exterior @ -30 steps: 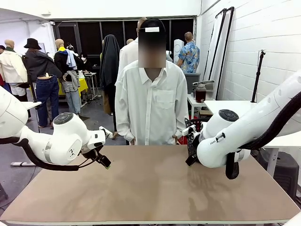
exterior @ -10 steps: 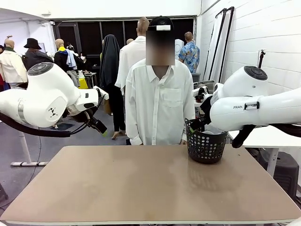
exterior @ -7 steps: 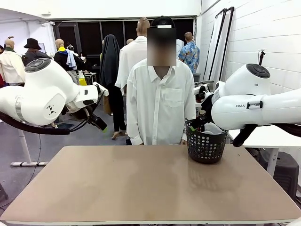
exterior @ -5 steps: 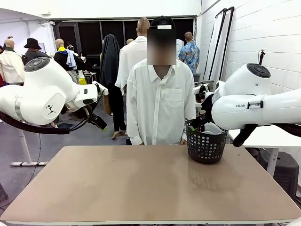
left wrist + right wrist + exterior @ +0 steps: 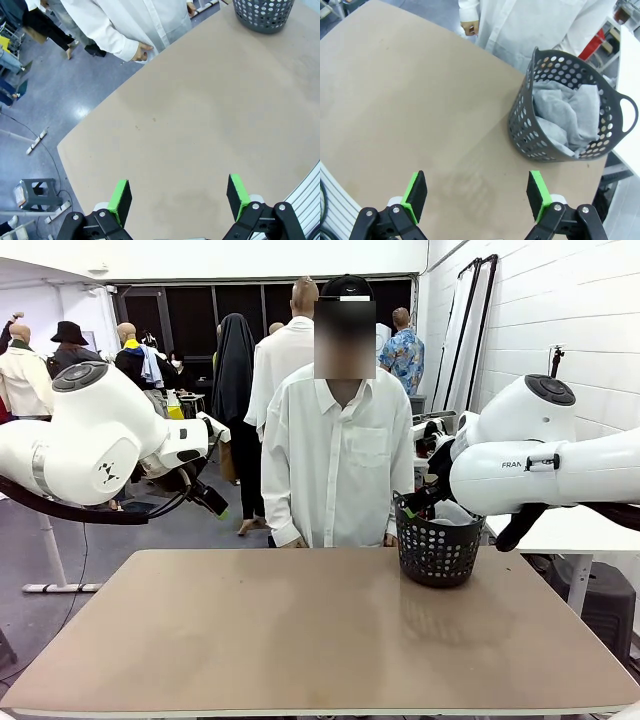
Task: Fold the training pants.
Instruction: Grab both ends of the Training pants handed by a person.
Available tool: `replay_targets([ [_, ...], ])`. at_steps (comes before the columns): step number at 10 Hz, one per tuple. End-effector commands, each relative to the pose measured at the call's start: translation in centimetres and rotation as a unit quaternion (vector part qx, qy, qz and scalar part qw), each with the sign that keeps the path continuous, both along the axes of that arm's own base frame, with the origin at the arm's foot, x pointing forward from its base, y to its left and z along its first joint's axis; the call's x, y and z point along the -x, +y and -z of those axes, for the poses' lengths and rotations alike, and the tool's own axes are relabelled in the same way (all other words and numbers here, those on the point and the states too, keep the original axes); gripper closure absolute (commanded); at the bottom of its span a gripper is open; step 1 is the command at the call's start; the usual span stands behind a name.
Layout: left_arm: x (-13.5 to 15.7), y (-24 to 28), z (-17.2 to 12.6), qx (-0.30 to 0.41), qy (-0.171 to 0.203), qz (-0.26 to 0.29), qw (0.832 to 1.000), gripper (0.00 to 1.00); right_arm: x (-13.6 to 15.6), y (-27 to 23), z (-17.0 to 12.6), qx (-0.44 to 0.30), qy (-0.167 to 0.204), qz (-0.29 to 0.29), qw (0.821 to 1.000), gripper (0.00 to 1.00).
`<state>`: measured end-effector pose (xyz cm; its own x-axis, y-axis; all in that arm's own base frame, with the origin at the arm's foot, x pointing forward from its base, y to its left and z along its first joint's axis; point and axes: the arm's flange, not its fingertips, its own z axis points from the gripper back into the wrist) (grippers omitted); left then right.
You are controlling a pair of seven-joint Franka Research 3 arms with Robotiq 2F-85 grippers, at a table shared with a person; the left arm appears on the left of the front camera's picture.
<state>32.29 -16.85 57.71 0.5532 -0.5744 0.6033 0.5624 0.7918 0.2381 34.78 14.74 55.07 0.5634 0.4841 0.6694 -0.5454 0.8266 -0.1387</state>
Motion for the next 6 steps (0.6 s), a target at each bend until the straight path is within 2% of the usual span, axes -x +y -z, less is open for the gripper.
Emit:
replay_targets([
  [1, -0.03, 0.11, 0.03, 0.000, -0.001, 0.005, 1.000, 0.00, 0.00, 0.02, 0.01, 0.000, 0.000, 0.000, 1.000, 0.00],
  [6, -0.03, 0.11, 0.03, 0.000, -0.001, 0.005, 1.000, 0.00, 0.00, 0.02, 0.01, 0.000, 0.000, 0.000, 1.000, 0.00],
])
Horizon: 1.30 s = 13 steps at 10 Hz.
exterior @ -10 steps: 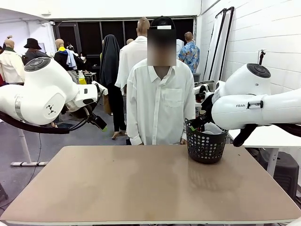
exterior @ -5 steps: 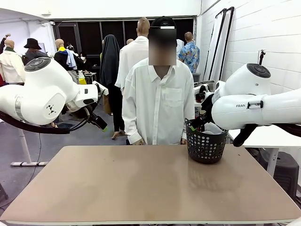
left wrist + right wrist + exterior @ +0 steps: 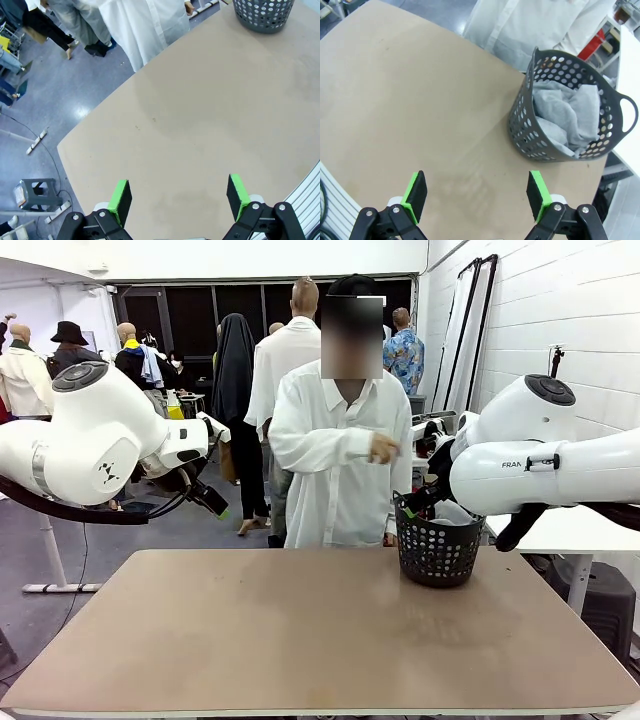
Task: Fold the training pants.
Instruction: Grab both ends of the Training pants handed by a person.
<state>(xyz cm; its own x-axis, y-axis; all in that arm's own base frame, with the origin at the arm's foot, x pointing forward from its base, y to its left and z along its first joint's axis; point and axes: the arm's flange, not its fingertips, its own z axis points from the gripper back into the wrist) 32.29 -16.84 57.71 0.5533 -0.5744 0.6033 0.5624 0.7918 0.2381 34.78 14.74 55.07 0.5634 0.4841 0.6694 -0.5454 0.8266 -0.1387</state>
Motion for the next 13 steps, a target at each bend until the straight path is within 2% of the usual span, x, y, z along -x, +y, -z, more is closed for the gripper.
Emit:
replay_targets([
  [1, -0.03, 0.11, 0.03, 0.000, -0.001, 0.005, 1.000, 0.00, 0.00, 0.02, 0.01, 0.000, 0.000, 0.000, 1.000, 0.00],
  [13, -0.03, 0.11, 0.03, 0.000, -0.001, 0.005, 1.000, 0.00, 0.00, 0.02, 0.01, 0.000, 0.000, 0.000, 1.000, 0.00],
])
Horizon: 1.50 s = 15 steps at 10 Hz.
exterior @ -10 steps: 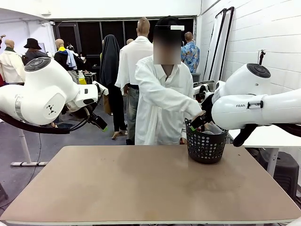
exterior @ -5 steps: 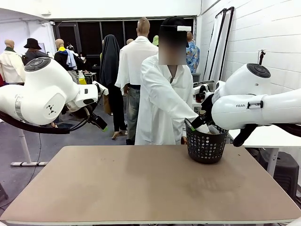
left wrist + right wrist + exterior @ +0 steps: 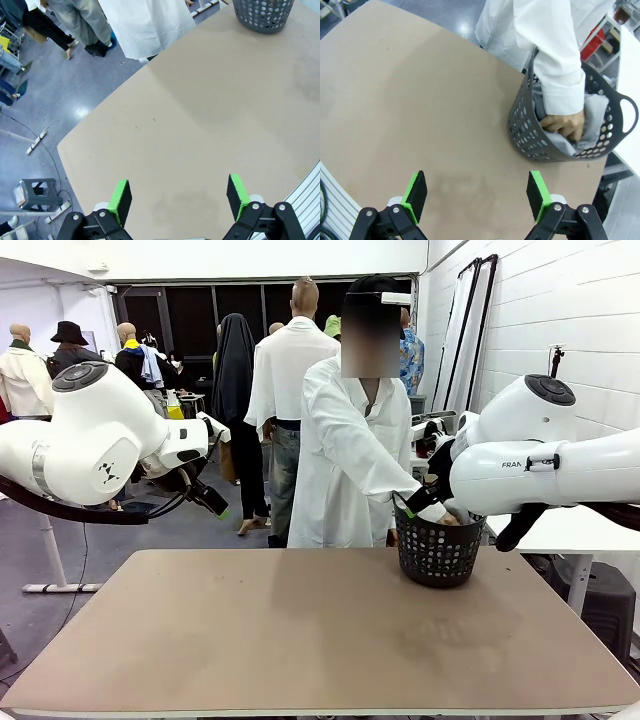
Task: Fold the training pants.
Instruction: Grab both ends of the Training pants handed by a person.
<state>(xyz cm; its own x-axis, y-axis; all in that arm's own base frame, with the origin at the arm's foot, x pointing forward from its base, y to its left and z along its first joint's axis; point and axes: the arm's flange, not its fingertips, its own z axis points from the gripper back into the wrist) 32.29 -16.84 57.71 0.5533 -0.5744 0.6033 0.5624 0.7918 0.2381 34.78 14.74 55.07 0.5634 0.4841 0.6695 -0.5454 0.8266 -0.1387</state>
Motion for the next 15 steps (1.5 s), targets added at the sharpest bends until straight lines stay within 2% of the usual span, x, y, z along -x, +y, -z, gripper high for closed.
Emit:
replay_targets([
  [1, -0.03, 0.11, 0.03, 0.000, -0.001, 0.005, 1.000, 0.00, 0.00, 0.02, 0.01, 0.000, 0.000, 0.000, 1.000, 0.00],
  [15, -0.03, 0.11, 0.03, 0.000, -0.001, 0.005, 1.000, 0.00, 0.00, 0.02, 0.01, 0.000, 0.000, 0.000, 1.000, 0.00],
])
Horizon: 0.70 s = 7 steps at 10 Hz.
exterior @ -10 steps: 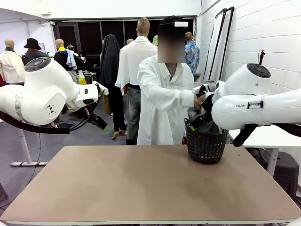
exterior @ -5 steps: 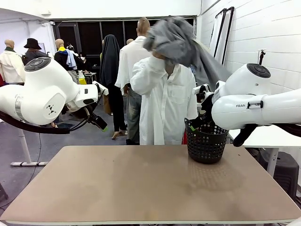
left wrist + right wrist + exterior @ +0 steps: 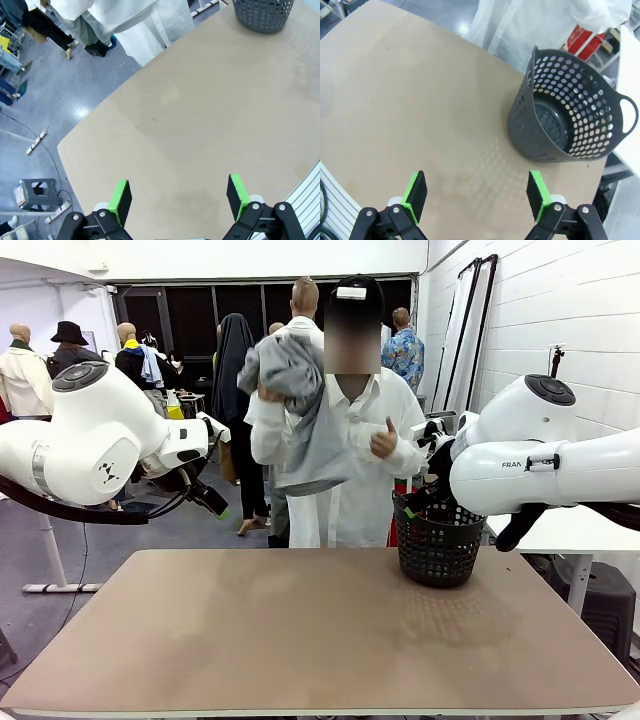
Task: Fold the training pants.
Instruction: Grab both ends of the Training pants handed by a person.
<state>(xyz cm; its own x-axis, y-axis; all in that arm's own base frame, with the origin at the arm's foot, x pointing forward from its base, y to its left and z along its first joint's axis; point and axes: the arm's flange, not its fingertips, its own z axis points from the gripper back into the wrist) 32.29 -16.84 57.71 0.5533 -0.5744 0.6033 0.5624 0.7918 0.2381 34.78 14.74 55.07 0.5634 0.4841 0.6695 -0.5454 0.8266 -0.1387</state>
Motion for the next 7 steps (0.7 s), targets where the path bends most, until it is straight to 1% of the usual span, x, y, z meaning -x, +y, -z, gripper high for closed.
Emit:
replay_targets([
  [1, -0.03, 0.11, 0.03, 0.000, -0.001, 0.005, 1.000, 0.00, 0.00, 0.02, 0.01, 0.000, 0.000, 0.000, 1.000, 0.00],
  [7, -0.03, 0.11, 0.03, 0.000, -0.001, 0.005, 1.000, 0.00, 0.00, 0.02, 0.01, 0.000, 0.000, 0.000, 1.000, 0.00],
])
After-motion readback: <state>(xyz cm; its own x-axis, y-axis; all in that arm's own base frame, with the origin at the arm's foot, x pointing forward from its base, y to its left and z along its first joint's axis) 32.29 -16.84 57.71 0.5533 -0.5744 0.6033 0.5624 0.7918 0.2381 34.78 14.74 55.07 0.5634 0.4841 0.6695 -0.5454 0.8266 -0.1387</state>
